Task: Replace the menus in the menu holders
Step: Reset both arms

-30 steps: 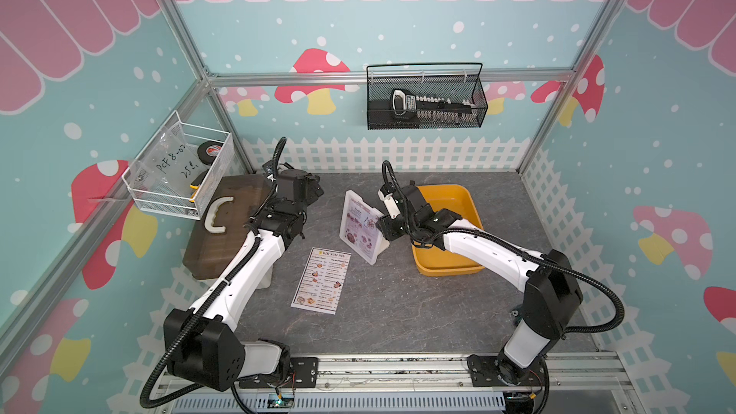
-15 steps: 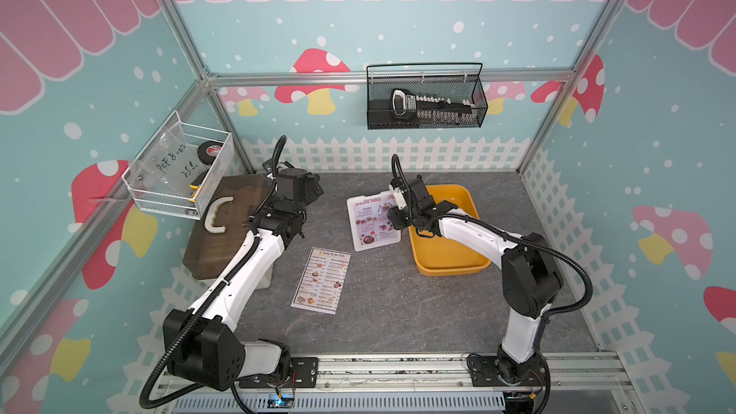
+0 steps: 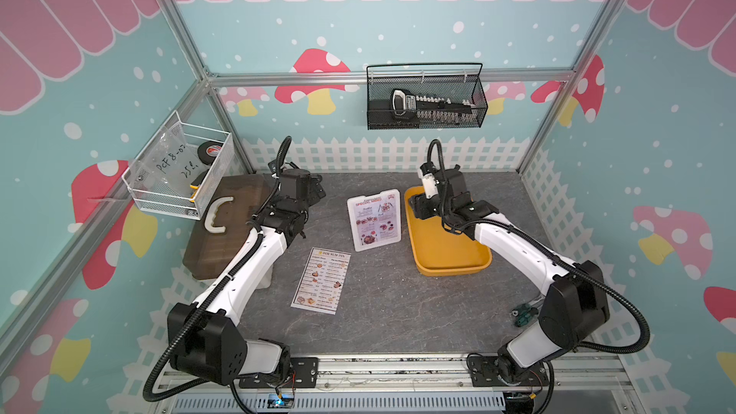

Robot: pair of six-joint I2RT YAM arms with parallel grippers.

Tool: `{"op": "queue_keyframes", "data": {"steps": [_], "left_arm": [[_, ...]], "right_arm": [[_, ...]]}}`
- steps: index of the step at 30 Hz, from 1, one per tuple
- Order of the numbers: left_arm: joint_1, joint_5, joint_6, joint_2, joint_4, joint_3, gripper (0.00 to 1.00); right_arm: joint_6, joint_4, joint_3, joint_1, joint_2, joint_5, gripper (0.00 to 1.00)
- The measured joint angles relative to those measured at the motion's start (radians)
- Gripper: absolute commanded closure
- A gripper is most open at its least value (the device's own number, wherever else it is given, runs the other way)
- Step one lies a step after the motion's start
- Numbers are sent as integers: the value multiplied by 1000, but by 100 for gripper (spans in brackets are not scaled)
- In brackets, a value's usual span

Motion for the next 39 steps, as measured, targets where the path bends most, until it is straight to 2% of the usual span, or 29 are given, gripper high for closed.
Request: {"op": "queue_keyframes", "data": {"steps": [4, 5, 6, 7, 8, 12, 15, 18, 22, 27, 31, 33, 35, 39], "left_arm": [[-7, 14, 30, 27, 25, -24, 2], [-7, 14, 44, 32, 33, -37, 2], [-7, 14, 56, 35, 43, -51, 1], [-7, 14, 72, 38, 60, -73, 1], [-7, 13, 92, 39, 84, -101, 1], [-11, 12, 240, 23, 311, -311, 0], [-6, -2, 348, -3, 433, -488, 1], [27, -21, 386, -31, 500, -580, 1], [70, -30, 389, -66, 707, -723, 6], [81, 14, 455, -1, 890, -778, 8], [133, 81, 484, 94, 1209, -871, 10], [156, 117, 492, 142, 1223, -889, 1], [168, 152, 495, 155, 1246, -888, 0], [172, 152, 490, 153, 1244, -840, 0]], "right_arm": [[-3, 21, -55, -108, -4, 11, 36], [-2, 26, -74, -129, -4, 14, 32], [3, 33, -94, -148, -5, 23, 26], [6, 48, -122, -169, -7, 45, 9], [5, 65, -152, -183, -12, 78, 2], [-43, 192, -298, -208, -40, 221, 2], [-117, 311, -422, -232, -60, 278, 1], [-154, 386, -513, -298, -69, 297, 1], [-153, 532, -679, -406, -134, 292, 2], [-163, 804, -848, -416, -108, 254, 1], [-175, 1011, -937, -416, -63, 224, 1], [-177, 1055, -946, -416, -61, 217, 1], [-178, 1097, -947, -416, -53, 212, 1], [-180, 1138, -948, -416, -53, 209, 1]]}}
